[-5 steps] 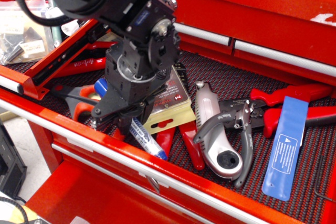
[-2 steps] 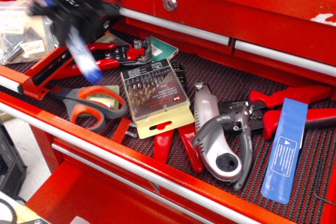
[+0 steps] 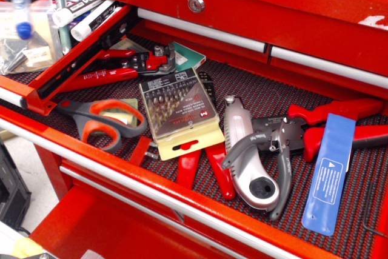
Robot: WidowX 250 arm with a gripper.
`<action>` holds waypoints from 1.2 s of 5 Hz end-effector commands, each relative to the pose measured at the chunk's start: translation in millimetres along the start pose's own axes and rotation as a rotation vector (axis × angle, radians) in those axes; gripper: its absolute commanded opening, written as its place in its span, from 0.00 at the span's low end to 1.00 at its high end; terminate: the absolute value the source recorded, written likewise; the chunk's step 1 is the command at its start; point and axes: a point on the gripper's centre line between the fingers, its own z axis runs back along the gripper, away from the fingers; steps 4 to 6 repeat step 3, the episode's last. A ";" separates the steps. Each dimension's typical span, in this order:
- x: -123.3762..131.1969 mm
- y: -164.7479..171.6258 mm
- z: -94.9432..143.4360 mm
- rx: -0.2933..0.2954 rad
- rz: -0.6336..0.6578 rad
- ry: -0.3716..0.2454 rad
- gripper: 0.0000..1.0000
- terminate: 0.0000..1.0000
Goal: Pick up blue pen and put into drawer
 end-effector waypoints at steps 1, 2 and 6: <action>15.1 -1.2 5.4 -0.085 -0.063 -0.090 1.00 0.00; 15.1 -1.2 5.4 -0.085 -0.063 -0.090 1.00 0.00; 15.1 -1.2 5.4 -0.085 -0.063 -0.090 1.00 1.00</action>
